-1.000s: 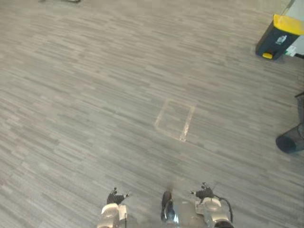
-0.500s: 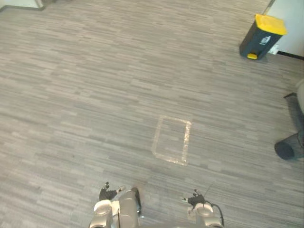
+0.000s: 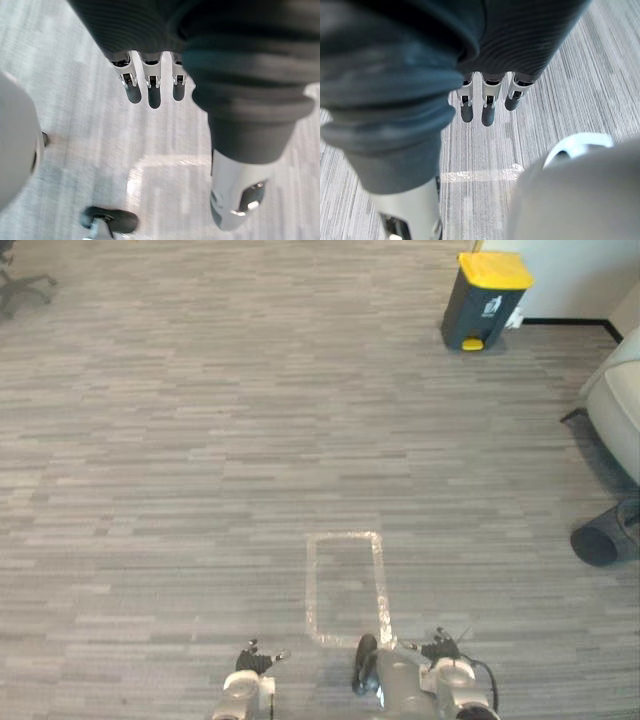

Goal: Organize the slippers on the shoe rack

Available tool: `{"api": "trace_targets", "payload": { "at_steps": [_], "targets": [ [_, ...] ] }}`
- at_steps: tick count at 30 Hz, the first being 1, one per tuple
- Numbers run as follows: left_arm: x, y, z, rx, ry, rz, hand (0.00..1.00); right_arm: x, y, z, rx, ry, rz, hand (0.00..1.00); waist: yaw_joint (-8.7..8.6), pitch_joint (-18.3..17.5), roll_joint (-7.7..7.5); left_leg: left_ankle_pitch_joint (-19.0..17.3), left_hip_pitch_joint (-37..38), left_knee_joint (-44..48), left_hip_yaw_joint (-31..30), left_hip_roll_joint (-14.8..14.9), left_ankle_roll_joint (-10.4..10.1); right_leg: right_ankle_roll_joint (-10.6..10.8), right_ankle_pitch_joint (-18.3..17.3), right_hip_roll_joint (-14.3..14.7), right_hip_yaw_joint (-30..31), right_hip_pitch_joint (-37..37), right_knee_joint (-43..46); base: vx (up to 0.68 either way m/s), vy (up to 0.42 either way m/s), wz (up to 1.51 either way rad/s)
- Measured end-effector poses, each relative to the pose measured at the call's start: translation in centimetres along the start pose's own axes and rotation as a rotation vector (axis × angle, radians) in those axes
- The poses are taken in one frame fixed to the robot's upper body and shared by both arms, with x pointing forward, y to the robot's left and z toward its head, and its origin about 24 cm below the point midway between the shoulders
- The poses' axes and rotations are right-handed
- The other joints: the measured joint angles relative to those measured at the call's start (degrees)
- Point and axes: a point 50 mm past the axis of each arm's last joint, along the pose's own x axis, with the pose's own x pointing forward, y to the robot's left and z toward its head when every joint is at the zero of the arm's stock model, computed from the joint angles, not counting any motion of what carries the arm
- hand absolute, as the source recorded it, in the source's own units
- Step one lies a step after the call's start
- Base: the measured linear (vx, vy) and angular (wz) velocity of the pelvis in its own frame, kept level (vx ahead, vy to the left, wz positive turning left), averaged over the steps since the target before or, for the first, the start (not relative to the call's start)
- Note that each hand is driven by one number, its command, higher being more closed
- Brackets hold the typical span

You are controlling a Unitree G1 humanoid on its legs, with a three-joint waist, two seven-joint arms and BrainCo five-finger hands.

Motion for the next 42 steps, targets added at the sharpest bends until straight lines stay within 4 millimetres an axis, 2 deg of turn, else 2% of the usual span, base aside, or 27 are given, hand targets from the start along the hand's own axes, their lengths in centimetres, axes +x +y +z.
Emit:
{"api": "trace_targets", "payload": {
  "at_steps": [1, 2, 3, 4, 5, 7, 8, 9, 10, 11, 12, 14, 16, 18, 19, 22, 24, 25, 26, 27, 29, 32, 33, 36, 38, 40, 42],
  "targets": [
    [0.0, 0.3, 0.2, -0.039, -0.013, 0.013, 0.0, 0.0, 0.2, 0.0, -0.023, -0.005, 0.01, 0.0, 0.3, 0.3, 0.29, 0.0, -2.7, 10.1, 0.7, 1.9, -0.2, -0.1, -2.1, 0.6, -1.7, 1.9, 0.5, 0.15, -0.152, -0.81],
    [-0.2, 0.7, 0.1, -0.076, -0.017, 0.033, 0.0, -0.2, 0.5, 0.1, -0.035, -0.021, 0.023, 0.0, 0.79, -0.1, 2.23, 6.7, -9.3, 28.7, 1.5, 7.1, 6.2, -1.8, -4.2, 4.1, 0.3, 4.6, -0.3, 0.23, -0.084, -1.71],
    [-0.5, 1.3, -1.2, -0.07, 0.011, 0.047, 0.0, -0.4, 0.5, -0.2, -0.025, -0.022, 0.022, 0.0, 2.14, -1.6, 2.75, 16.6, -12.7, 37.5, 1.4, 9.6, 7.2, -2.1, -4.5, 5.9, 5.1, 7.1, -2.5, 0.2, 0.05, -1.82],
    [-0.6, 1.5, -1.7, -0.066, 0.023, 0.052, 0.0, -0.4, 0.5, -0.2, -0.009, -0.02, 0.021, 0.0, 2.32, -2.0, 3.26, 11.4, -14.3, 39.6, 1.0, 9.8, 6.7, -2.1, -4.6, 5.9, 6.4, 8.0, -3.3, 0.26, 0.238, -1.67],
    [-0.7, 1.7, -1.8, -0.066, 0.028, 0.055, 0.0, -0.4, 0.2, 0.0, 0.011, -0.026, 0.001, 0.0, 2.02, -2.1, 3.37, -0.1, -19.2, 39.8, 1.2, 9.5, 8.1, -2.0, -4.6, 5.6, 8.8, 8.9, -4.2, 0.3, 0.232, -0.96],
    [-0.5, 1.9, -0.9, -0.064, -0.006, 0.06, 0.0, -0.4, -0.1, -0.5, 0.029, -0.004, -0.011, 0.0, 2.74, -1.3, 1.99, -6.1, -25.8, 28.1, -0.4, 5.8, 7.4, -0.7, -5.4, 3.7, 12.9, 10.4, -4.9, 0.33, 0.205, -0.88],
    [-0.5, 2.0, -0.8, -0.066, -0.014, 0.06, 0.0, -0.4, -0.1, -0.6, 0.032, 0.0, -0.012, 0.0, 3.05, -1.3, 1.77, -6.1, -26.7, 24.3, -1.7, 4.6, 7.0, -0.1, -5.7, 3.3, 13.7, 10.7, -4.8, 0.29, 0.224, -0.89],
    [-0.5, 1.9, -0.6, -0.065, -0.029, 0.059, 0.0, -0.4, -0.3, -1.0, 0.04, 0.018, -0.018, 0.0, 3.46, -1.3, 1.59, -4.0, -27.7, 12.2, -7.6, 1.3, 4.1, 1.6, -6.9, 2.5, 16.0, 11.6, -4.9, 0.3, 0.283, -0.98],
    [-0.5, 2.0, -0.7, -0.069, -0.031, 0.06, 0.0, -0.5, -0.4, -1.6, 0.036, 0.039, -0.021, 0.0, 3.63, -1.5, 1.75, 2.1, -27.0, 2.6, -13.6, -0.5, 1.4, 3.2, -8.1, 2.6, 18.6, 12.9, -5.0, 0.42, 0.377, -1.19],
    [-0.5, 2.1, -0.9, -0.067, -0.024, 0.062, 0.0, -0.5, -0.4, -1.9, 0.033, 0.05, -0.019, 0.0, 3.92, -1.9, 1.19, 4.8, -25.5, 1.6, -14.6, -1.8, 3.5, 4.3, -8.5, 2.4, 20.7, 13.9, -5.4, 0.48, 0.385, -0.98],
    [-0.4, 2.9, -0.9, -0.048, -0.02, 0.078, 0.0, -0.6, 0.3, -2.2, 0.035, 0.066, -0.001, 0.0, 3.32, -3.5, -0.81, 3.5, -25.0, 1.0, -12.5, -3.2, 4.3, 5.4, -8.0, 0.5, 22.8, 14.2, -7.2, 0.44, 0.302, -0.61],
    [-0.2, 3.6, -0.7, -0.033, -0.024, 0.092, 0.0, -1.0, 1.0, -3.1, 0.048, 0.099, 0.012, 0.0, 3.32, -4.4, -3.39, 1.3, -25.1, 3.3, -9.1, -3.6, 6.0, 6.3, -7.5, -1.3, 24.5, 14.1, -8.2, 0.38, 0.231, -0.57],
    [0.0, 3.9, -0.8, -0.019, 0.003, 0.095, 0.0, -1.0, 1.0, -3.1, 0.062, 0.105, 0.012, 0.0, 3.62, -4.5, -3.86, -0.4, -22.5, 3.6, -5.2, -3.5, 7.3, 7.4, -6.2, -2.3, 24.9, 13.3, -5.6, 0.38, 0.238, -0.89],
    [0.0, 3.8, -1.2, -0.016, 0.02, 0.091, 0.0, -0.9, 1.0, -2.8, 0.059, 0.096, 0.017, 0.0, 3.73, -4.1, -3.03, -0.4, -18.4, 0.9, -0.8, -3.0, 7.4, 8.2, -4.7, -2.9, 23.4, 10.5, -0.6, 0.25, 0.178, -1.38],
    [-0.1, 3.7, -1.5, -0.002, 0.028, 0.086, 0.0, -0.7, 1.2, -2.3, 0.05, 0.09, 0.028, 0.0, 3.79, -3.9, -2.16, -0.4, -15.9, -1.0, 2.7, -2.4, 7.4, 8.5, -3.5, -3.6, 19.6, 8.1, 2.6, 0.16, 0.137, -1.46],
    [0.0, 3.8, -1.6, 0.028, 0.034, 0.078, 0.0, -0.5, 1.8, -1.6, 0.025, 0.076, 0.06, 0.0, 3.56, -4.1, -1.77, -0.4, -13.6, -3.0, 7.0, -1.4, 7.4, 7.2, -2.8, -4.7, 8.4, 4.6, 3.8, 0.11, 0.068, -1.31],
    [0.0, 3.9, -1.6, 0.067, 0.038, 0.07, 0.0, -0.4, 2.3, -1.2, -0.008, 0.066, 0.081, 0.0, 3.45, -4.1, -1.79, -0.4, -11.6, -5.6, 8.8, -1.3, 7.4, 5.2, -2.2, -3.4, 0.0, 1.8, -0.6, 0.14, -0.081, -1.36],
    [0.1, 3.8, -1.5, 0.077, 0.039, 0.065, 0.0, -0.3, 2.2, -1.0, -0.016, 0.06, 0.081, 0.0, 3.24, -4.0, -1.8, -0.4, -10.4, -6.8, 9.7, -1.5, 7.4, 4.2, -0.2, -2.2, -3.2, 0.6, -5.6, 0.18, -0.184, -1.26],
    [0.1, 3.6, -1.4, 0.09, 0.035, 0.057, 0.0, -0.2, 1.9, -0.9, -0.021, 0.056, 0.073, 0.0, 3.08, -3.7, -2.22, -0.6, -9.2, -6.9, 9.8, -1.7, 7.2, 1.2, 3.4, -1.7, -5.0, 0.5, -8.7, 0.15, -0.18, -0.96],
    [0.1, 3.6, -1.4, 0.095, 0.035, 0.056, 0.0, -0.2, 1.6, -1.0, -0.023, 0.058, 0.068, 0.0, 3.05, -3.5, -1.86, -0.6, -8.8, -6.9, 9.8, -1.6, 7.1, 0.4, 4.0, -1.4, -5.5, 1.2, -9.2, 0.18, -0.18, -0.77],
    [0.0, 2.2, -1.5, 0.09, 0.043, 0.018, 0.0, 0.2, -0.1, -1.3, -0.042, 0.067, 0.027, 0.0, 2.12, -2.6, 0.64, -0.5, -6.2, -7.9, 7.3, -1.0, 6.6, -0.7, 3.8, 0.8, -3.5, 3.5, -10.1, 0.17, -0.128, -0.55],
    [0.1, 1.6, -1.3, 0.092, 0.034, 0.005, 0.0, 0.3, -1.0, -1.6, -0.014, 0.077, -0.002, 0.0, 1.08, -2.5, 1.13, -1.1, -7.1, -2.7, 5.9, 0.6, 5.5, -0.6, 2.9, 1.7, -3.3, 5.3, -10.9, 0.1, -0.075, -0.11],
    [0.1, 1.6, -1.0, 0.093, 0.023, 0.003, 0.0, 0.1, -1.2, -2.0, -0.01, 0.082, -0.008, 0.0, 1.15, -2.4, 1.11, -2.0, -10.3, 8.5, 5.9, 4.0, 4.1, -0.6, 2.7, 3.0, -3.0, 7.9, -12.6, 0.06, -0.051, -0.06],
    [0.0, 1.6, -0.6, 0.072, -0.004, 0.01, 0.0, -0.1, -1.2, -2.5, -0.012, 0.09, -0.011, 0.0, 2.28, -2.3, 1.49, -3.0, -15.8, 24.5, 4.1, 8.8, 4.7, -1.3, 0.4, 5.2, 0.2, 10.6, -13.1, 0.06, 0.028, -0.43],
    [-0.1, 1.7, -0.5, 0.067, -0.013, 0.016, 0.0, -0.1, -1.1, -2.7, -0.009, 0.095, -0.007, 0.0, 2.74, -2.3, 1.48, -5.0, -17.5, 24.2, 2.8, 8.0, 5.2, -1.3, 0.4, 5.3, 3.3, 11.1, -13.1, 0.08, 0.09, -0.89],
    [-0.1, 1.8, -0.6, 0.066, -0.012, 0.02, 0.0, -0.1, -1.1, -2.7, -0.002, 0.096, -0.009, 0.0, 3.02, -2.2, 1.42, -5.9, -18.6, 15.0, -1.4, 4.9, 4.6, -0.8, 0.7, 4.7, 7.5, 11.0, -13.0, 0.08, 0.14, -1.0],
    [-0.1, 1.6, -0.7, 0.067, -0.01, 0.015, 0.0, -0.1, -1.4, -2.8, 0.015, 0.101, -0.022, 0.0, 3.09, -2.5, 2.03, -3.7, -18.3, 0.0, -12.3, 0.6, 2.5, 0.9, 0.9, 4.5, 11.2, 9.6, -12.7, 0.06, 0.24, -1.05]
  ]
}}
